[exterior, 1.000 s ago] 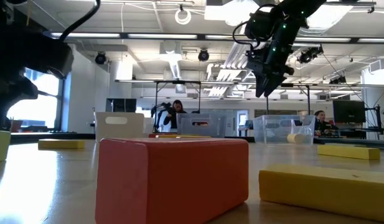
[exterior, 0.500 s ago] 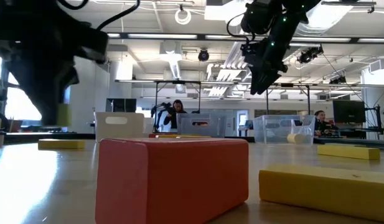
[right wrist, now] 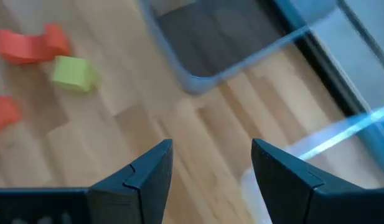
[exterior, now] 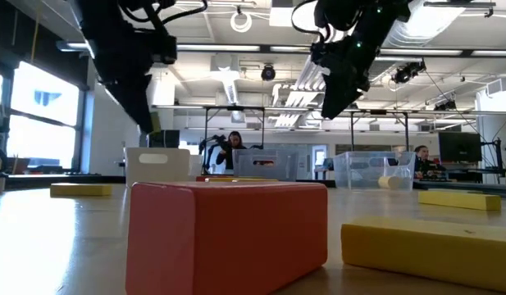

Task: Sort & place blocks by color
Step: Put the green block into the white bin

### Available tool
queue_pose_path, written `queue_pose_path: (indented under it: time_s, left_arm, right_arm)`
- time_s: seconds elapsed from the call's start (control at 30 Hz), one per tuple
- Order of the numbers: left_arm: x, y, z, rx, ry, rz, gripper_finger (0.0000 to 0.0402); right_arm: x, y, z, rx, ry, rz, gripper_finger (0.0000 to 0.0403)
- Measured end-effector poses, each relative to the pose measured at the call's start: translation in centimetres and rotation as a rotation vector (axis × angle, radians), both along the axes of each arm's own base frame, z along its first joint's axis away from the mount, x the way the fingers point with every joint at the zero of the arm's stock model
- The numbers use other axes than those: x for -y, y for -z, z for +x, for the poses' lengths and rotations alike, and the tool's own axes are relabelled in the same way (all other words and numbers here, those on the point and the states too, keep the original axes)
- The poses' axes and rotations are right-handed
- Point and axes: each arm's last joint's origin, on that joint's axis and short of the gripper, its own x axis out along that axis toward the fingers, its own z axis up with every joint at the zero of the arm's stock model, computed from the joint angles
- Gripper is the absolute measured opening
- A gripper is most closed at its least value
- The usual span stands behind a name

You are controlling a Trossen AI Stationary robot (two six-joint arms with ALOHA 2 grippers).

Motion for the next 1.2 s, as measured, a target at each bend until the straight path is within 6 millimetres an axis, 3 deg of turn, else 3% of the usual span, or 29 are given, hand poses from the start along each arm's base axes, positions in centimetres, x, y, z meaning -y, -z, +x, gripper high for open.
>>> queue_pose_path:
  time_s: [0.3, 0.73, 1.2]
  left_arm:
    - [-4.6, -1.8, -0.6, 0.057, -0.092, 0.163, 0.0109]
    - [-10.7, -2.2, -2.4, 0.039, -0.237, 0.243, 0.0109]
    - [-15.5, -1.3, -5.1, 0.076, -0.338, 0.064, 0.0108]
  right_arm:
    - [-2.2, -0.2, 0.9, 0.047, -0.104, 0.027, 0.0204]
    - [-5.3, -0.4, 1.6, 0.089, -0.185, 0.047, 0.0204]
    - [-6.9, -0.7, 2.1, 0.185, -0.109, 0.132, 0.0204]
